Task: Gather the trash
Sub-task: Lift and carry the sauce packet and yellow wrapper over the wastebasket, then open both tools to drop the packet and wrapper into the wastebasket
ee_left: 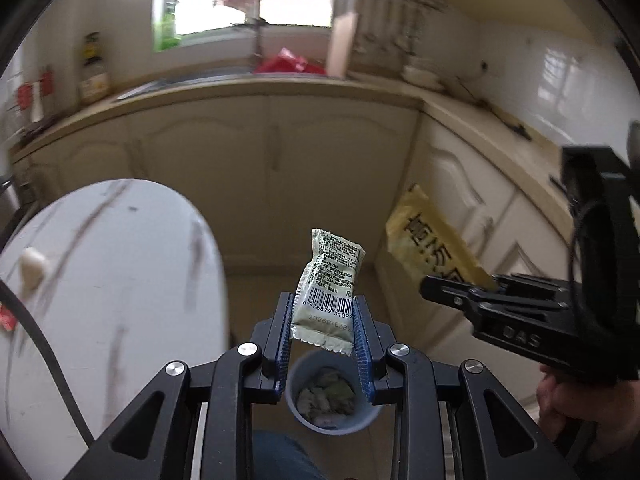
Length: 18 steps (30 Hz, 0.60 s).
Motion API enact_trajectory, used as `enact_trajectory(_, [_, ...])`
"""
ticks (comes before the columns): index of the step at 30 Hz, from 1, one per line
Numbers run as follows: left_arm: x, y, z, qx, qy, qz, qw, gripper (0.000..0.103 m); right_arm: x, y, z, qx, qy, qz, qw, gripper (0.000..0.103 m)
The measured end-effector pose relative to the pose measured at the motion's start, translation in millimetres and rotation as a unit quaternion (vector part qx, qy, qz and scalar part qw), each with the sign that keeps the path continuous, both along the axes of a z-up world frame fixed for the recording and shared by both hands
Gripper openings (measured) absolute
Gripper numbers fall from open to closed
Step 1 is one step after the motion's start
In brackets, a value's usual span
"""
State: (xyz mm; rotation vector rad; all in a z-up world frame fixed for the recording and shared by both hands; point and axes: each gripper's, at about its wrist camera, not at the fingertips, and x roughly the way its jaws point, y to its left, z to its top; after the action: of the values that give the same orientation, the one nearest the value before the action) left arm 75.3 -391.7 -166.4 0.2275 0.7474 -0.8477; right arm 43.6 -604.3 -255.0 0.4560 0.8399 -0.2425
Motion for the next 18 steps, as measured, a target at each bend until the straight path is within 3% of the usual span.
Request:
enact_trajectory(8, [23.2, -57.7, -66.2, 0.074, 0.050, -0.046, 0.9950, 0.025, -8.9, -42.5, -94.9, 0.062, 0.080, -0.037, 0.994, 0.027])
enact_trajectory(18, [74.2, -123.9, -174.0, 0.175, 0.144, -0.049, 0.9728, 0.028, 3.1, -67.9, -207.8, 0.143, 0.173, -0.054, 0.973, 0.027])
